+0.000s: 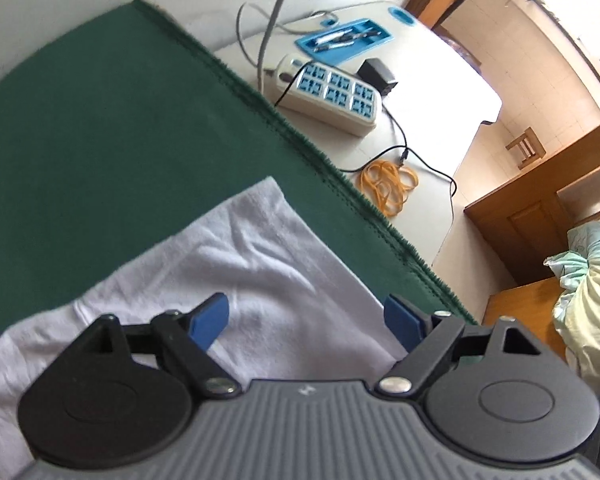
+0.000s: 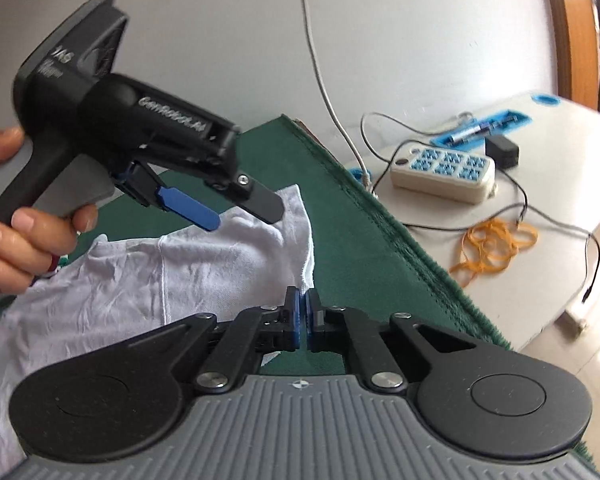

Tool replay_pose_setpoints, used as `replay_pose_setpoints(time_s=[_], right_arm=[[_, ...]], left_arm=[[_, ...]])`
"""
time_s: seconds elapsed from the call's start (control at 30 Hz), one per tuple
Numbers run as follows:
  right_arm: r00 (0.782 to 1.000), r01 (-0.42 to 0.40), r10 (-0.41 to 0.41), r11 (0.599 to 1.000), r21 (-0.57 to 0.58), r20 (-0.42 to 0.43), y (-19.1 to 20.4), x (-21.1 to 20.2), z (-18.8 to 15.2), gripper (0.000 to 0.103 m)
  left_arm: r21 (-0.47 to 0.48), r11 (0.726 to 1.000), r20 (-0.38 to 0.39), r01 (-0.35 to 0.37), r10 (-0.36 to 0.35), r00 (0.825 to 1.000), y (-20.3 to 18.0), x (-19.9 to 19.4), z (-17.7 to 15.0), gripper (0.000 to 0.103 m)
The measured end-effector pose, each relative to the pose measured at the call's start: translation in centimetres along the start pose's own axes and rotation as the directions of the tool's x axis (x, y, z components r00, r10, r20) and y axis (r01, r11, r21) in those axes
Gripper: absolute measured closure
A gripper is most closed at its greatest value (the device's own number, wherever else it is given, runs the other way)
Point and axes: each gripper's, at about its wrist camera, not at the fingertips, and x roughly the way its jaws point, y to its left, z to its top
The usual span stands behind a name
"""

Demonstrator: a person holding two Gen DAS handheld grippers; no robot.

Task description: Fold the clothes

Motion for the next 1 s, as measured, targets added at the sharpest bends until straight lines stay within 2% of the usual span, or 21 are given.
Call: replay_pose_setpoints(time_s=[0.1, 0.23, 0.33, 0.4, 0.53, 0.67, 0.7, 0.8, 0.83, 0.87, 0.93, 1.0], right_arm=[[0.999, 0.027, -0.021, 0.986, -0.164, 0.036, 1.9, -0.3, 0.2, 0.101], [0.998, 0.06, -0.043, 0.929, -0.366, 0.053, 4.1, -0.1, -0.1, 0.101], [0.996, 0.086, -0.055, 0.869, -0.487, 0.077, 5.2, -0.2, -0.8, 0.101], [0.994, 0.099, -0.055, 0.835, -0.542, 0.095, 6.0, -0.5, -1.0, 0.101], [0.99, 0.121, -0.048, 0.767, -0.631, 0.132, 7.1, -0.9, -1.4, 0.101], [0.989, 0.131, -0.043, 0.725, -0.677, 0.145, 7.8, -1.1, -2.0, 0.101], [0.989, 0.132, -0.049, 0.73, -0.671, 0.141, 7.6, -1.0, -1.9, 0.101], [0.992, 0.122, -0.079, 0.811, -0.572, 0.1, 6.1, -0.8, -1.1, 0.101], [0.993, 0.114, -0.089, 0.847, -0.519, 0.072, 5.4, -0.6, -0.7, 0.098], [0.994, 0.109, -0.097, 0.877, -0.467, 0.051, 4.8, -0.6, -0.5, 0.092], [0.994, 0.103, -0.107, 0.928, -0.359, 0.008, 3.4, -0.7, -0.1, 0.049], [0.996, 0.09, -0.094, 0.955, -0.281, 0.001, 2.7, -1.1, -0.1, 0.04]], left_arm=[[-0.075, 0.997, -0.044, 0.006, -0.009, 0.999, 0.3, 0.5, 0.4, 0.015], [-0.151, 0.988, -0.08, 0.039, -0.051, 0.996, 0.3, 1.0, 1.0, 0.008], [-0.117, 0.993, -0.098, 0.0, -0.012, 0.995, -1.0, 1.5, 1.1, 0.006], [-0.088, 0.995, -0.118, -0.044, 0.034, 0.992, -1.8, 2.0, 0.9, 0.007], [-0.097, 0.992, -0.127, -0.079, 0.067, 0.99, -2.0, 2.3, 0.9, 0.008], [-0.098, 0.99, -0.144, -0.106, 0.091, 0.985, -2.0, 2.8, 1.1, 0.01], [-0.095, 0.989, -0.144, -0.11, 0.096, 0.985, -2.0, 2.8, 1.1, 0.009], [-0.092, 0.99, -0.136, -0.103, 0.09, 0.987, -2.5, 3.0, 1.3, 0.008], [-0.093, 0.99, -0.133, -0.102, 0.089, 0.987, -2.6, 3.0, 1.4, 0.007], [-0.091, 0.991, -0.131, -0.097, 0.085, 0.988, -2.7, 3.1, 1.5, 0.007], [-0.079, 0.992, -0.125, -0.096, 0.086, 0.988, -3.0, 3.2, 1.6, 0.007], [-0.063, 0.992, -0.126, -0.108, 0.099, 0.987, -3.2, 3.4, 1.6, 0.007]])
